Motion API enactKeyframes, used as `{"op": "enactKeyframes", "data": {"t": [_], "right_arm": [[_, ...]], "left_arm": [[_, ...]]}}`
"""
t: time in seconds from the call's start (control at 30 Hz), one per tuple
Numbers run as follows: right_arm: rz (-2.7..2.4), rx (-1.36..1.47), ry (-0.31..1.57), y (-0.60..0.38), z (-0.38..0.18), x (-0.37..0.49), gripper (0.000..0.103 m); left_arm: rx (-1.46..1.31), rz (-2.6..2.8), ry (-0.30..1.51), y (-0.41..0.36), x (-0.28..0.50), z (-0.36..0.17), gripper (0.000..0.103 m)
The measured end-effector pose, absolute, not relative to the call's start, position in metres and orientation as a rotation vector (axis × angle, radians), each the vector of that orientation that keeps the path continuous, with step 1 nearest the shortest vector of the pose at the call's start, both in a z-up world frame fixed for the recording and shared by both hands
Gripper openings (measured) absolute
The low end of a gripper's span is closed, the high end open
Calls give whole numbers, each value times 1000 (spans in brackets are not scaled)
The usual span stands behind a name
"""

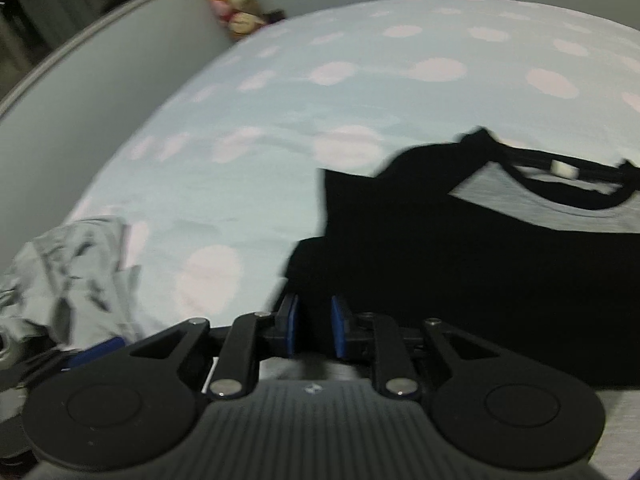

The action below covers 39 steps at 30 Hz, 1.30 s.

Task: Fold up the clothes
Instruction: 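Lay the held black sleeve across the shirt body and open the right gripper, then grasp the grey shirt hem with the left gripper while the right gripper grasps it too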

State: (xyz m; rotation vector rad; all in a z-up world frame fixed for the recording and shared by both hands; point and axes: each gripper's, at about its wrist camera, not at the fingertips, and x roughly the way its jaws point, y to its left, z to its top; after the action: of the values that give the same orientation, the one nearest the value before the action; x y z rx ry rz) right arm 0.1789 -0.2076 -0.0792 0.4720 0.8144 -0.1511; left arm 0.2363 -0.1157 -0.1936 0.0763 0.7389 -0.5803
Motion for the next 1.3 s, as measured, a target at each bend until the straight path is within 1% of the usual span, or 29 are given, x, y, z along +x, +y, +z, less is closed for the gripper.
{"op": "enactKeyframes", "data": {"t": [0.13, 0.33, 0.53, 0.67, 0.9, 1.0, 1.1, 1.2, 1.3], "right_arm": [[-140, 465, 817, -200, -76, 179, 23], [-149, 503, 776, -213, -62, 139, 23], [-234, 544, 764, -236, -54, 62, 24], [-302, 579, 775, -247, -58, -2, 27], [-440, 660, 810, -253, -66, -104, 31], [-479, 647, 826, -250, -63, -136, 33], [-492, 604, 874, -244, -56, -160, 34], [-472, 491, 939, -230, -50, -174, 37], [-391, 349, 982, -211, -44, -191, 38]], "left_arm": [[78, -585, 735, -115, 236, -194, 45], [74, -620, 726, -116, 232, -190, 45], [127, -664, 721, -123, 218, -184, 45], [175, -712, 704, -128, 199, -176, 45], [243, -810, 749, -142, 158, -170, 45], [291, -856, 760, -153, 140, -163, 45], [326, -905, 790, -158, 121, -158, 45], [373, -942, 825, -155, 102, -155, 46], [474, -976, 817, -151, 82, -150, 46]]}}
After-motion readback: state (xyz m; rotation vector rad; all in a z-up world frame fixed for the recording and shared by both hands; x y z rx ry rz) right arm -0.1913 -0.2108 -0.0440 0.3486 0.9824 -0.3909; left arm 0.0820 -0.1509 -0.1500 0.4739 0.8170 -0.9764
